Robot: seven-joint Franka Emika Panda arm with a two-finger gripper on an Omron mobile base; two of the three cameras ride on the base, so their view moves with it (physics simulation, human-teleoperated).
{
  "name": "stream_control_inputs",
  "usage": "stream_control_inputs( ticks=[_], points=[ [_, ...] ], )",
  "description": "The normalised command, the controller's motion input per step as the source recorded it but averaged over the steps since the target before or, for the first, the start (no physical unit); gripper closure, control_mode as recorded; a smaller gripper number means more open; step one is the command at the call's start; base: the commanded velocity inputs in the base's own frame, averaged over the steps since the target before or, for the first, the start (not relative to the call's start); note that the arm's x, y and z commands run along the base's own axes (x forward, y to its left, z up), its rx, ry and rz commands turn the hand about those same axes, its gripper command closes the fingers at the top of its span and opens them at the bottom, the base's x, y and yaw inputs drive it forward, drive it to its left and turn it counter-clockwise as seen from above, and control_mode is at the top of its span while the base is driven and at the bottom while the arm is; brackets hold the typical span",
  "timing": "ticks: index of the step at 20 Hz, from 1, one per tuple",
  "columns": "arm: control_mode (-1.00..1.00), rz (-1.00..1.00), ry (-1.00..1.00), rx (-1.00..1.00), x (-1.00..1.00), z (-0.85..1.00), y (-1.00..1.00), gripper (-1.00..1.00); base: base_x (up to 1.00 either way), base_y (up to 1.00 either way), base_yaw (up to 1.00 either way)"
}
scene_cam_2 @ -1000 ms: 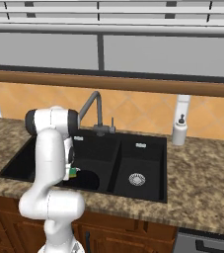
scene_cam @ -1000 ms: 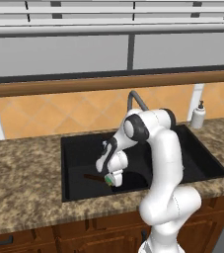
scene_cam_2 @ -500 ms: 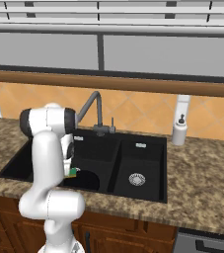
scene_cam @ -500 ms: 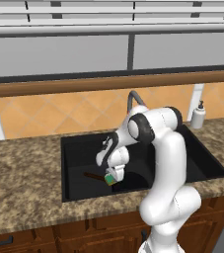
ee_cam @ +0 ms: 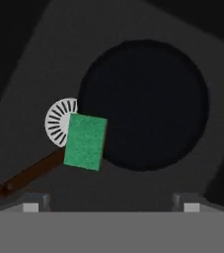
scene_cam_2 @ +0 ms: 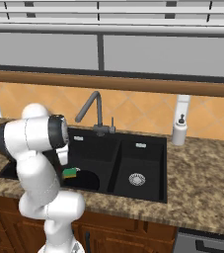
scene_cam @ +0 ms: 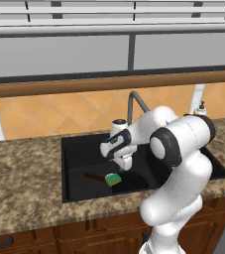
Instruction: Pick the pan and sponge and place them into the sink. Then turn on the water.
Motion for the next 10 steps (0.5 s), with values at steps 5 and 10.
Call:
stream_control_inputs(
  ticks=[5,10],
  points=[
    [-1.0,0.43,-0.28,-0.01,-0.73,1.0,-0.43,-1.0,0.0,0.0,0.0],
    [-1.0,0.51,-0.2,0.0,-0.66,1.0,-0.48,-1.0,0.0,0.0,0.0]
  ],
)
